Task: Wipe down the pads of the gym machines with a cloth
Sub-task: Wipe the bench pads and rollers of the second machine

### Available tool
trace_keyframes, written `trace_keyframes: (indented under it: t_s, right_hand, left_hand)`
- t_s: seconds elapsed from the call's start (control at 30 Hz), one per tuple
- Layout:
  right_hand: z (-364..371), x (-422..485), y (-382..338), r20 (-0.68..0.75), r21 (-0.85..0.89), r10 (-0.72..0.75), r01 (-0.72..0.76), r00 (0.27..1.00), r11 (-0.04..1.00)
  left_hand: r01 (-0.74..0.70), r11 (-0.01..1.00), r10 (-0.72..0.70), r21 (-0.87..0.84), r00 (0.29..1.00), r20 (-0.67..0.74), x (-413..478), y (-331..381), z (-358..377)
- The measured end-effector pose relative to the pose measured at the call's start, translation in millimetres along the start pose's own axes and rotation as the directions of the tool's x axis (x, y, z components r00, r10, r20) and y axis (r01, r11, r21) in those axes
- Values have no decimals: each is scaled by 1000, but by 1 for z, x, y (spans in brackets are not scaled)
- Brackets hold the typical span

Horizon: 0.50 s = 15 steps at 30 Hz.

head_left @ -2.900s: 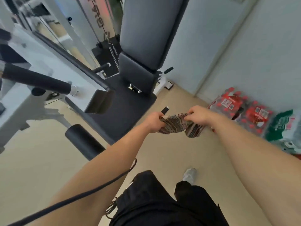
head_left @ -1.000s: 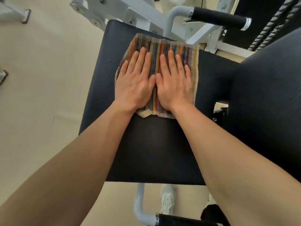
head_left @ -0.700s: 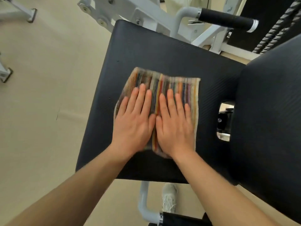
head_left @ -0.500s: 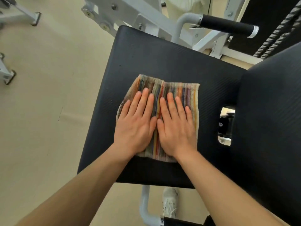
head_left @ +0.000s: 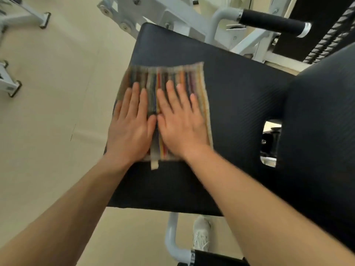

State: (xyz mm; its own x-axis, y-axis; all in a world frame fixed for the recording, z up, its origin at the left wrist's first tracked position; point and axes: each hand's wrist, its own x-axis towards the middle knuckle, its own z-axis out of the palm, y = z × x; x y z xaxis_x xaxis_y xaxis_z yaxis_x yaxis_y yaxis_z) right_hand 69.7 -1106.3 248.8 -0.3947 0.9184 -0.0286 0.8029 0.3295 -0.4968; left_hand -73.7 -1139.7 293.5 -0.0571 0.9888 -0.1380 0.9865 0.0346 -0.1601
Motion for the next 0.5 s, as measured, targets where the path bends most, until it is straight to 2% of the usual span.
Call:
trace_keyframes:
  t_s: [0.1,0.2,0.33,0.5]
  right_hand:
    - [19,-76,-30,55,49,-81,79,995,996]
    - [25,-104,-28,57,73,-112,108,992,991]
    - [14,-58,-7,27,58,-65,63,998,996]
    - [-15,38,50,-20,16,122,-121,992,992]
  left_hand:
    - [33,997,-39,70,995,89,-90,-7,11]
    - [72,995,-80,73,991,104,-108,3,16]
    - [53,997,-55,55,998,38,-49,19,12]
    - [66,996,-69,-53,997,-47,67,54,0]
